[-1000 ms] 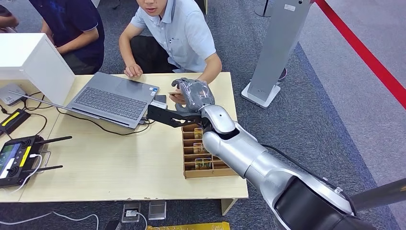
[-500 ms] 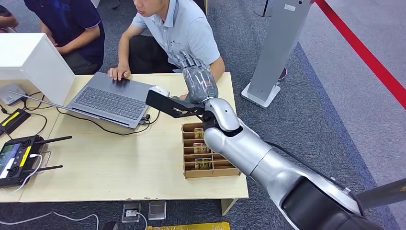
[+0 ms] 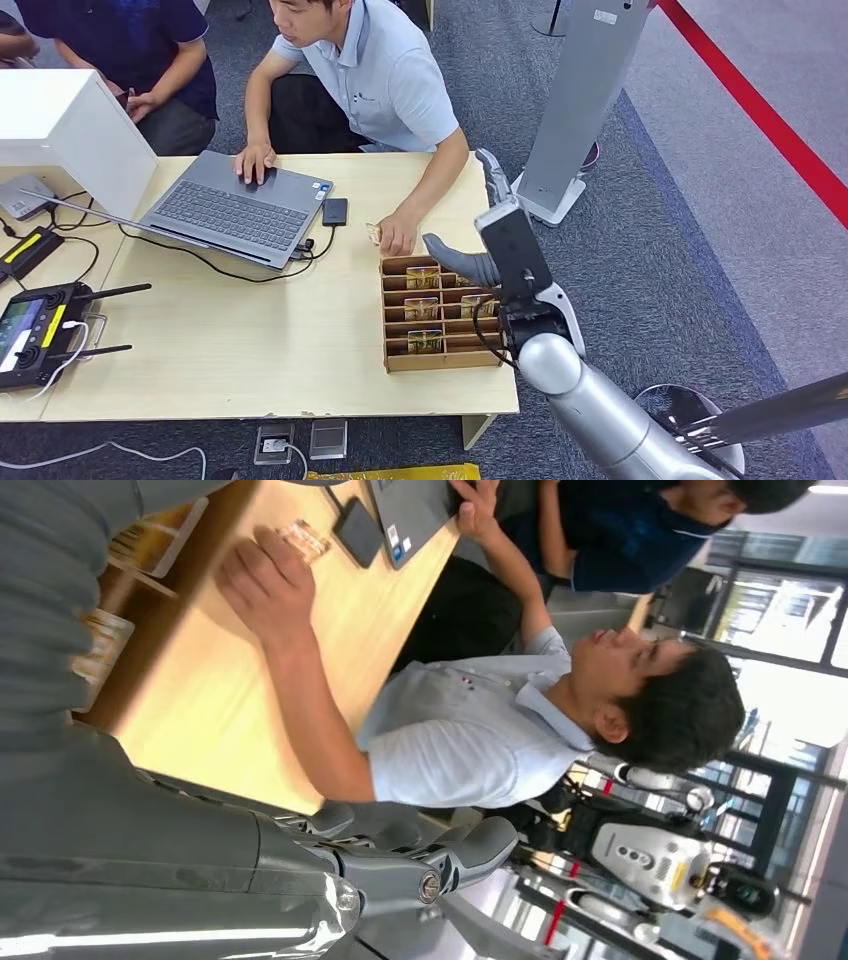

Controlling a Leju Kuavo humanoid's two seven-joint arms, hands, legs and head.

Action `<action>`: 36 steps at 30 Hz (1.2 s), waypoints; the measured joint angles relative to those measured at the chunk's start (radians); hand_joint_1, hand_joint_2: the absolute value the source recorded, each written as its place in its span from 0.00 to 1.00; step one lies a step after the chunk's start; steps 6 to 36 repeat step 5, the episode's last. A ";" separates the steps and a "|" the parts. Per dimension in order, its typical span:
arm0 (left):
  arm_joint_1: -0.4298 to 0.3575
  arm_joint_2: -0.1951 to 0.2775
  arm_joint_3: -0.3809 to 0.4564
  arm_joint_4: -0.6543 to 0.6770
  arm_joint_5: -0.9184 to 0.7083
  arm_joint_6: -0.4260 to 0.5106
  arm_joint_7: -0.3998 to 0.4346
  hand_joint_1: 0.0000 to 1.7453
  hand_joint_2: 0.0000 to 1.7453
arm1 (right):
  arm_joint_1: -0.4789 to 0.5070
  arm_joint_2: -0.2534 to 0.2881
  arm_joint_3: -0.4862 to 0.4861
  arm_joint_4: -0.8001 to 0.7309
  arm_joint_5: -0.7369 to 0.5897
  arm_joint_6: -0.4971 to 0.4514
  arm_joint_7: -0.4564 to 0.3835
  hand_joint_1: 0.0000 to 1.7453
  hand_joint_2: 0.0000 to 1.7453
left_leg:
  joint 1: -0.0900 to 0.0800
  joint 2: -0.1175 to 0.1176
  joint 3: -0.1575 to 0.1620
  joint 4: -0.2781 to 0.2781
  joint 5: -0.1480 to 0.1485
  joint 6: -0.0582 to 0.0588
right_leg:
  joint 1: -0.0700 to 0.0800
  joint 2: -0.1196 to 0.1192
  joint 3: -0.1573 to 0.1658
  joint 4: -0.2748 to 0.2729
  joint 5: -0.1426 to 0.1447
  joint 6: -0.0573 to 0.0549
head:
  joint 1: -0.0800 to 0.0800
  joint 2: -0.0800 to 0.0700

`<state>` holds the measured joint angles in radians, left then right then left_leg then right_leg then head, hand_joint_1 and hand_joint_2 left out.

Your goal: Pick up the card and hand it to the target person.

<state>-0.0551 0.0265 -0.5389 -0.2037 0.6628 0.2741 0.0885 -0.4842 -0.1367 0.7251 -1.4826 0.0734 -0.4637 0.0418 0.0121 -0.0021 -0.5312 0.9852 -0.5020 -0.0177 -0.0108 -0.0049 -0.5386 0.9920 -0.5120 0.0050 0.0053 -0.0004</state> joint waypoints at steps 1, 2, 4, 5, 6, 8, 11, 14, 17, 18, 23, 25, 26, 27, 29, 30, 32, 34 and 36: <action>0.000 0.000 0.000 0.000 0.004 0.003 0.002 0.00 0.00 | 0.037 -0.012 -0.017 -0.026 -0.023 0.001 -0.021 0.00 1.00 | 0.000 0.000 0.000 0.000 0.000 0.000 | 0.000 0.000 0.000 0.000 0.000 0.000 | 0.000 0.000; 0.000 0.000 0.000 0.000 0.008 0.006 0.005 0.00 0.00 | 0.073 -0.023 -0.034 -0.049 -0.041 0.002 -0.037 0.00 1.00 | 0.000 0.000 0.000 0.000 0.000 0.000 | 0.000 0.000 0.000 0.000 0.000 0.000 | -0.001 0.000; 0.000 0.000 -0.001 0.000 0.013 0.011 0.009 0.00 0.00 | 0.139 -0.041 -0.062 -0.088 -0.058 0.010 -0.058 0.00 1.00 | 0.000 0.000 0.000 0.000 0.000 0.000 | 0.000 0.000 0.000 0.000 0.000 0.000 | -0.001 0.000; 0.000 0.000 -0.001 0.000 0.015 0.011 0.010 0.00 0.00 | 0.155 -0.046 -0.069 -0.097 -0.060 0.012 -0.062 0.00 1.00 | 0.000 0.000 0.000 0.000 0.000 0.000 | 0.000 0.000 0.000 0.000 0.000 0.000 | -0.001 0.000; 0.000 0.000 -0.001 0.000 0.015 0.011 0.010 0.00 0.00 | 0.155 -0.046 -0.069 -0.097 -0.060 0.012 -0.062 0.00 1.00 | 0.000 0.000 0.000 0.000 0.000 0.000 | 0.000 0.000 0.000 0.000 0.000 0.000 | -0.001 0.000; 0.000 0.000 -0.001 0.000 0.015 0.011 0.010 0.00 0.00 | 0.155 -0.046 -0.069 -0.097 -0.060 0.012 -0.062 0.00 1.00 | 0.000 0.000 0.000 0.000 0.000 0.000 | 0.000 0.000 0.000 0.000 0.000 0.000 | -0.001 0.000; 0.000 0.000 -0.001 0.000 0.015 0.011 0.010 0.00 0.00 | 0.155 -0.046 -0.069 -0.097 -0.060 0.012 -0.062 0.00 1.00 | 0.000 0.000 0.000 0.000 0.000 0.000 | 0.000 0.000 0.000 0.000 0.000 0.000 | -0.001 0.000; 0.000 0.000 -0.001 0.000 0.015 0.011 0.010 0.00 0.00 | 0.155 -0.046 -0.069 -0.097 -0.060 0.012 -0.062 0.00 1.00 | 0.000 0.000 0.000 0.000 0.000 0.000 | 0.000 0.000 0.000 0.000 0.000 0.000 | -0.001 0.000; 0.000 0.000 -0.001 0.000 0.015 0.011 0.010 0.00 0.00 | 0.155 -0.046 -0.069 -0.097 -0.060 0.012 -0.062 0.00 1.00 | 0.000 0.000 0.000 0.000 0.000 0.000 | 0.000 0.000 0.000 0.000 0.000 0.000 | -0.001 0.000; 0.000 0.000 -0.001 0.000 0.015 0.011 0.010 0.00 0.00 | 0.155 -0.046 -0.069 -0.097 -0.060 0.012 -0.062 0.00 1.00 | 0.000 0.000 0.000 0.000 0.000 0.000 | 0.000 0.000 0.000 0.000 0.000 0.000 | -0.001 0.000; 0.000 0.000 -0.001 0.000 0.015 0.011 0.010 0.00 0.00 | 0.155 -0.046 -0.069 -0.097 -0.060 0.012 -0.062 0.00 1.00 | 0.000 0.000 0.000 0.000 0.000 0.000 | 0.000 0.000 0.000 0.000 0.000 0.000 | -0.001 0.000; 0.000 0.000 -0.001 0.000 0.015 0.011 0.010 0.00 0.00 | 0.155 -0.046 -0.069 -0.097 -0.060 0.012 -0.062 0.00 1.00 | 0.000 0.000 0.000 0.000 0.000 0.000 | 0.000 0.000 0.000 0.000 0.000 0.000 | -0.001 0.000; 0.000 0.000 -0.001 0.000 0.015 0.011 0.010 0.00 0.00 | 0.155 -0.046 -0.069 -0.097 -0.060 0.012 -0.062 0.00 1.00 | 0.000 0.000 0.000 0.000 0.000 0.000 | 0.000 0.000 0.000 0.000 0.000 0.000 | -0.001 0.000; 0.000 0.000 -0.001 0.000 0.015 0.011 0.010 0.00 0.00 | 0.155 -0.046 -0.069 -0.097 -0.060 0.012 -0.062 0.00 1.00 | 0.000 0.000 0.000 0.000 0.000 0.000 | 0.000 0.000 0.000 0.000 0.000 0.000 | -0.001 0.000; 0.000 0.000 -0.001 0.000 0.015 0.011 0.010 0.00 0.00 | 0.155 -0.046 -0.069 -0.097 -0.060 0.012 -0.062 0.00 1.00 | 0.000 0.000 0.000 0.000 0.000 0.000 | 0.000 0.000 0.000 0.000 0.000 0.000 | -0.001 0.000; 0.000 0.000 -0.001 0.000 0.015 0.011 0.010 0.00 0.00 | 0.155 -0.046 -0.069 -0.097 -0.060 0.012 -0.062 0.00 1.00 | 0.000 0.000 0.000 0.000 0.000 0.000 | 0.000 0.000 0.000 0.000 0.000 0.000 | -0.001 0.000; 0.000 0.000 -0.001 0.000 0.015 0.011 0.010 0.00 0.00 | 0.155 -0.046 -0.069 -0.097 -0.060 0.012 -0.062 0.00 1.00 | 0.000 0.000 0.000 0.000 0.000 0.000 | 0.000 0.000 0.000 0.000 0.000 0.000 | -0.001 0.000; 0.000 0.000 -0.001 0.000 0.015 0.011 0.010 0.00 0.00 | 0.155 -0.046 -0.069 -0.097 -0.060 0.012 -0.062 0.00 1.00 | 0.000 0.000 0.000 0.000 0.000 0.000 | 0.000 0.000 0.000 0.000 0.000 0.000 | -0.001 0.000; 0.000 0.000 -0.001 0.000 0.015 0.011 0.010 0.00 0.00 | 0.155 -0.046 -0.069 -0.097 -0.060 0.012 -0.062 0.00 1.00 | 0.000 0.000 0.000 0.000 0.000 0.000 | 0.000 0.000 0.000 0.000 0.000 0.000 | -0.001 0.000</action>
